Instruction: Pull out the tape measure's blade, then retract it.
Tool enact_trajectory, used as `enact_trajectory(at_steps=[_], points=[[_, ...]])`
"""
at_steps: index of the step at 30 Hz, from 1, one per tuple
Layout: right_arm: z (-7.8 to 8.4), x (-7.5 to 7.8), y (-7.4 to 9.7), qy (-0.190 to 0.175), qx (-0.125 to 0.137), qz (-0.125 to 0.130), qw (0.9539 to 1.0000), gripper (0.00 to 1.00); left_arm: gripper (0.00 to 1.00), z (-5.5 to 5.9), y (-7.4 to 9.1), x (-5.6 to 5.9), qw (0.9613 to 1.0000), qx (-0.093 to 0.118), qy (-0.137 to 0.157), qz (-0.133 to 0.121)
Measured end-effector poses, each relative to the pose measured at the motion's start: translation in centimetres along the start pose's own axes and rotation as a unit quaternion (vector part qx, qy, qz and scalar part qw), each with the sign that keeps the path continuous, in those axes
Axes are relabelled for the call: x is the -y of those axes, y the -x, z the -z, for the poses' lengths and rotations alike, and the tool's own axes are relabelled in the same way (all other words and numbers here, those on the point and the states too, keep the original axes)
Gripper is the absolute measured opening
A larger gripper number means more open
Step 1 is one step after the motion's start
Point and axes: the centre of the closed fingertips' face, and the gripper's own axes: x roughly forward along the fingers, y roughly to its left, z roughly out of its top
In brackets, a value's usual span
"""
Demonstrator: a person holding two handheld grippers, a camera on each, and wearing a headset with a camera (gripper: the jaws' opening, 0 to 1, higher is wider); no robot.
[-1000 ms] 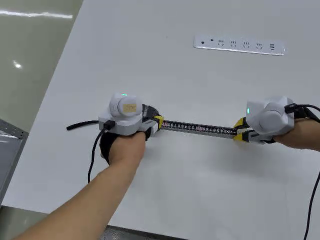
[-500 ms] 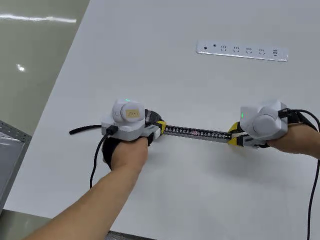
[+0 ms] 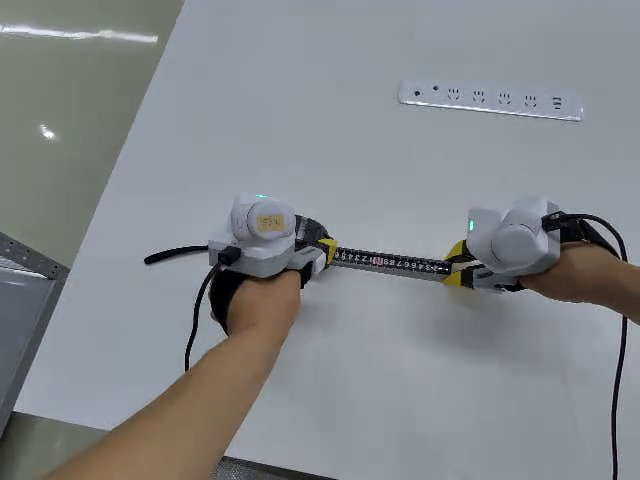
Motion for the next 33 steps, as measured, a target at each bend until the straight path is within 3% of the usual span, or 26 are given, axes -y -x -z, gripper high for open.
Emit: enact_trajectory(at_steps=[33], points=[[-4.3,0.3,-2.7,0.01,0.026,-0.006,0.9996,0.13,0.58,0.1,0.3,0.3,1.0,0.0,-0.002,0.002]])
